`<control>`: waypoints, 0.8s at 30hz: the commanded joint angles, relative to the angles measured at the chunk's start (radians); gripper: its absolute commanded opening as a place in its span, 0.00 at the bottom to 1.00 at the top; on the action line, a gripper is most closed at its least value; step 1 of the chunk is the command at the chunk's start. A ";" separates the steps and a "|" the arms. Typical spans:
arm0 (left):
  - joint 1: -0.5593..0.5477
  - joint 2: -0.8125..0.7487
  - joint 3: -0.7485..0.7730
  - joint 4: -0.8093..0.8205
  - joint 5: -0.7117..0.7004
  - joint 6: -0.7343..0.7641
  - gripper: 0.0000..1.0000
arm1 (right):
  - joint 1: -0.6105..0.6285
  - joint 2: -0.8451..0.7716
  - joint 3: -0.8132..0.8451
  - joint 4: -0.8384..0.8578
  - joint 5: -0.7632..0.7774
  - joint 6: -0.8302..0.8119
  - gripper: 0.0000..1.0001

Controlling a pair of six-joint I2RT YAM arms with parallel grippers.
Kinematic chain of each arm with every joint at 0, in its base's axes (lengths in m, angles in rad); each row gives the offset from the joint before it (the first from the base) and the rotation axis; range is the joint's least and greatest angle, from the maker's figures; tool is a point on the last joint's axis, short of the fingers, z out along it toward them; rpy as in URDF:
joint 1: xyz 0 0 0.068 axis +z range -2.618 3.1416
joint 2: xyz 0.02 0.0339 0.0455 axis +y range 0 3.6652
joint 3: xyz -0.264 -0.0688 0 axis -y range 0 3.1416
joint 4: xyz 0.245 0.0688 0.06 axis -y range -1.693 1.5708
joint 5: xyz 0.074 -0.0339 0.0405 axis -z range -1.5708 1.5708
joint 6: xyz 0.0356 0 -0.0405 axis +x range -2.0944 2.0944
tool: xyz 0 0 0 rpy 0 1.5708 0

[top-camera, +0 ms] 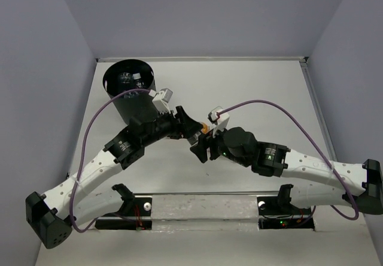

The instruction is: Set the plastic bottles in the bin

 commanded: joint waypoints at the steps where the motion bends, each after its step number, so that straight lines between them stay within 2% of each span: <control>1: -0.014 -0.004 -0.021 0.201 -0.035 -0.051 0.67 | 0.008 -0.013 0.019 0.057 0.032 0.008 0.45; 4: -0.016 0.018 -0.002 0.215 -0.041 -0.056 0.48 | 0.008 -0.024 0.005 0.059 0.031 0.018 0.46; 5: -0.016 0.022 0.005 0.215 -0.047 -0.054 0.37 | 0.008 -0.028 0.002 0.059 0.032 0.023 0.48; 8: -0.014 0.025 0.027 0.194 -0.101 -0.035 0.26 | 0.008 -0.053 -0.015 0.059 0.041 0.034 0.70; 10: -0.014 0.033 0.060 0.159 -0.157 -0.003 0.25 | 0.008 -0.080 -0.032 0.057 0.023 0.041 0.89; 12: -0.002 0.050 0.117 0.131 -0.200 0.031 0.25 | 0.008 -0.108 -0.049 0.057 -0.001 0.051 0.96; 14: 0.026 0.068 0.160 0.091 -0.283 0.076 0.25 | 0.008 -0.154 -0.081 0.057 -0.050 0.051 0.97; 20: 0.280 0.136 0.373 0.051 -0.331 0.163 0.25 | 0.008 -0.240 -0.176 0.021 -0.078 0.060 0.97; 22: 0.331 0.160 0.465 0.024 -0.389 0.212 0.25 | 0.008 -0.254 -0.211 0.013 -0.072 0.061 0.96; 24: 0.388 0.205 0.539 -0.007 -0.508 0.243 0.25 | 0.008 -0.260 -0.232 0.007 -0.069 0.063 0.96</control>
